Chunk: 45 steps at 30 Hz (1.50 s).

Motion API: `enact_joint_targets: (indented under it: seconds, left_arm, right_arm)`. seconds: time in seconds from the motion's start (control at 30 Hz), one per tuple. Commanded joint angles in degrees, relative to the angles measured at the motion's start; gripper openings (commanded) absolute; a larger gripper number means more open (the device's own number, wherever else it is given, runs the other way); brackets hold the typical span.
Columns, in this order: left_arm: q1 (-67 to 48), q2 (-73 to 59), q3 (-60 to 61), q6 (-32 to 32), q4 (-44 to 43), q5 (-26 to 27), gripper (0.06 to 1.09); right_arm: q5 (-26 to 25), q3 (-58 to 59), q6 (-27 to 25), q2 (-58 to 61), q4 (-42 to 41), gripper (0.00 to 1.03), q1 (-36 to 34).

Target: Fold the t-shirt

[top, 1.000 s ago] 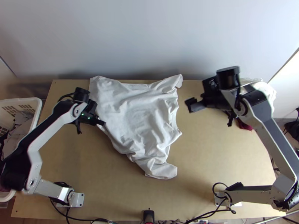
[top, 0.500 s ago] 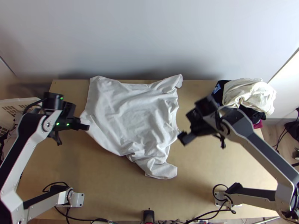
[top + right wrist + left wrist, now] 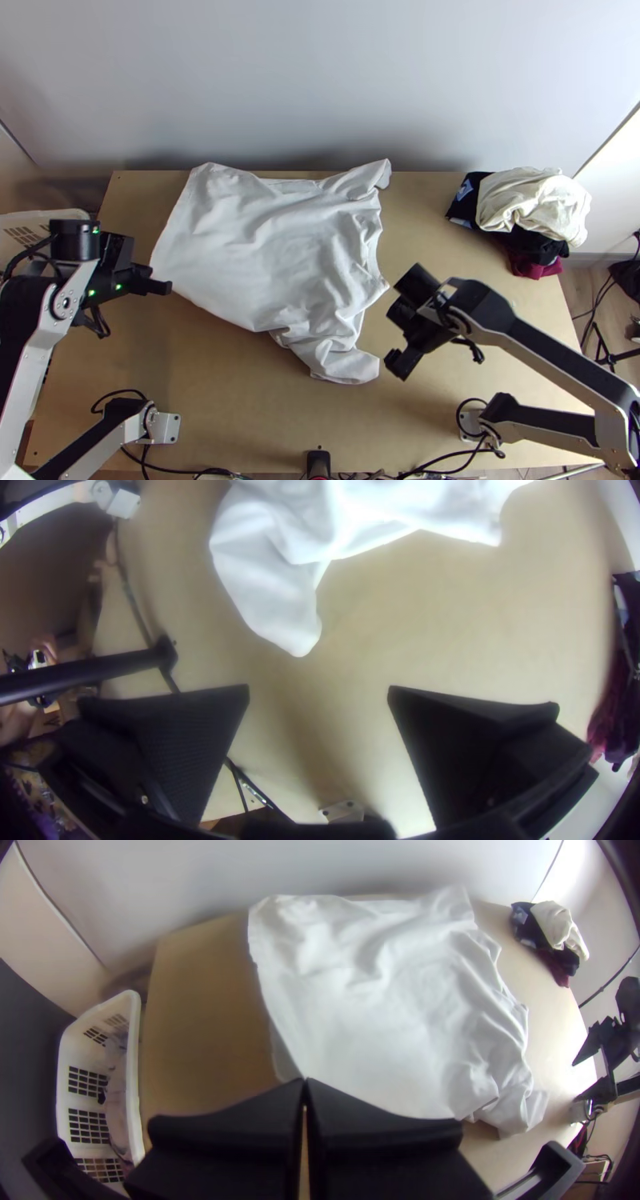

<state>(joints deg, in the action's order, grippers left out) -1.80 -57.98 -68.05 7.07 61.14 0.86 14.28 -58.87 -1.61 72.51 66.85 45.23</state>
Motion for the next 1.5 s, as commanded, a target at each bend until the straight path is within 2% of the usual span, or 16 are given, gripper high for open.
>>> enact_joint_targets:
  seconds: [0.0,0.37,0.47,0.67,0.87,0.97,1.0,1.1,1.23,1.47]
  left_arm:
    - [0.2,3.5,0.0,-0.5,2.2,-0.5,0.09]
    - [0.3,4.6,0.9,-0.5,2.8,-1.2,0.09]
    - [0.4,4.6,0.9,-0.3,2.8,-1.6,0.09]
    - [0.8,4.8,1.3,0.1,2.8,-1.7,0.09]
    - [1.1,4.9,1.6,0.9,2.8,-1.7,0.09]
    - [1.5,4.9,1.5,1.6,2.7,-1.7,0.09]
    - [1.6,4.9,1.4,1.7,2.7,-1.7,0.09]
    - [1.8,4.9,1.0,2.1,2.7,-1.7,0.09]
    - [3.8,4.6,-1.4,2.2,2.6,-1.7,0.09]
    - [7.3,3.7,-7.1,1.8,2.0,-1.6,0.09]
  right_arm:
    - [2.1,3.7,0.3,2.6,-4.4,0.93,2.8]
    - [2.1,6.8,2.5,8.6,-15.3,0.93,3.9]
    - [2.1,7.6,2.5,9.4,-17.0,0.87,4.5]
    - [2.1,8.5,2.6,12.0,-19.6,0.86,5.5]
    - [2.1,7.0,2.6,14.4,-21.6,0.5,6.3]
    - [2.0,6.8,2.6,14.7,-21.6,0.39,6.3]
    - [2.1,6.8,2.6,14.6,-21.6,0.33,6.3]
    - [2.0,6.3,2.5,14.1,-21.4,0.03,6.1]
    - [2.0,4.0,2.1,11.5,-17.5,0.03,1.8]
    - [1.8,-6.1,-1.2,3.3,-13.0,0.03,-12.4]
